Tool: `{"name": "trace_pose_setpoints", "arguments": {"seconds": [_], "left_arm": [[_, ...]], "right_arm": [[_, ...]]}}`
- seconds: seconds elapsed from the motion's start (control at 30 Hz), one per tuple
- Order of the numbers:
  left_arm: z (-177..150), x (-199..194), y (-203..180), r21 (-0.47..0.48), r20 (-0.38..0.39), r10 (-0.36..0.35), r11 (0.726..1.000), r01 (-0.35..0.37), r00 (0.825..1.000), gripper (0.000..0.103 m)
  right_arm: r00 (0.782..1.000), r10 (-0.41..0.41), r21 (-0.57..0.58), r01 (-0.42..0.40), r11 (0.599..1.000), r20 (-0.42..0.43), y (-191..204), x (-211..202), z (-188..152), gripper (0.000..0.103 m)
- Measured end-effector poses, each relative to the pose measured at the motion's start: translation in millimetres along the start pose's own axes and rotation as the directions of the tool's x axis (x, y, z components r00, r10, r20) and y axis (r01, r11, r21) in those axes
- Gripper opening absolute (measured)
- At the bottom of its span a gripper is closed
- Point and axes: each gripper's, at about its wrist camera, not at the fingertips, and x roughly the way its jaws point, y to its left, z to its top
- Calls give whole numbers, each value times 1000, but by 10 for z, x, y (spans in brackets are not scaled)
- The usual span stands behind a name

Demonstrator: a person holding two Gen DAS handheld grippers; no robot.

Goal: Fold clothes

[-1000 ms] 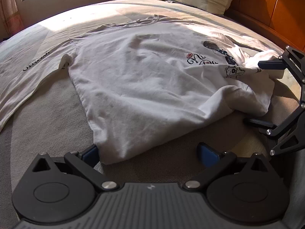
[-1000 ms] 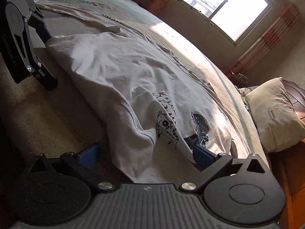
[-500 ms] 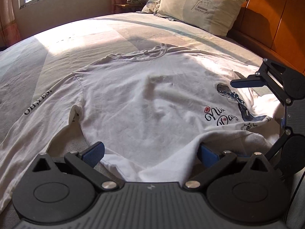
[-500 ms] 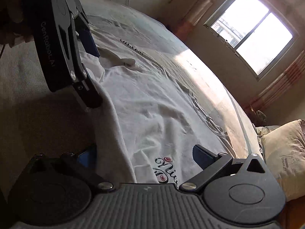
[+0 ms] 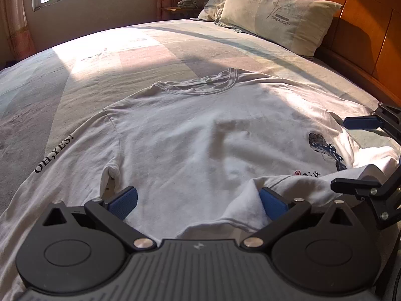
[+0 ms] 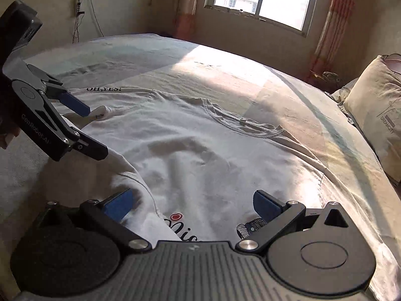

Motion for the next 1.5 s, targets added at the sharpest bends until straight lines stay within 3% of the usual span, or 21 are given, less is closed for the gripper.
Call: {"name": "trace_pose_setpoints", "arguments": {"seconds": [0.07,0.2,0.4,0.6,0.97,1.1,1.2,1.27,1.33,1.5], "left_arm": [[-88,-244,-22,-2,19,24,1000,-24,1000,102],[-364,-580,-125,-39,35,-50,998,51,998,102],[-717,-389,-452,-59,-41,-134,990,131,990,102],[-720,-159,-568,-126,-21,-197,973,193,980,102],[-488,9,-360,-243,58,-253,934,260,966,102],[-464,66,-234,-287,66,-291,910,297,954,102],[-436,143,-201,-288,61,-301,908,305,952,102],[-419,204,-192,-299,49,-330,896,329,943,102],[-409,221,-191,-314,48,-364,878,360,930,102],[-409,66,-169,-348,100,-453,818,457,886,102]], "right_arm": [[1000,-7,-4,7,1000,21,33,-205,-89,103],[999,-21,3,21,1000,39,133,-616,-361,103],[999,-49,35,49,998,-8,261,-927,-814,103],[988,-148,-31,147,989,-31,279,-1018,-973,103],[973,-226,-244,229,942,43,246,-537,-699,100],[971,-229,-358,240,902,74,306,-250,-531,90],[967,-231,-432,254,865,105,374,-76,-443,90],[965,-230,-465,261,846,124,431,-7,-405,88],[964,-225,-487,264,833,138,485,29,-375,75],[969,-191,-485,245,840,158,596,-92,-338,68]]}}
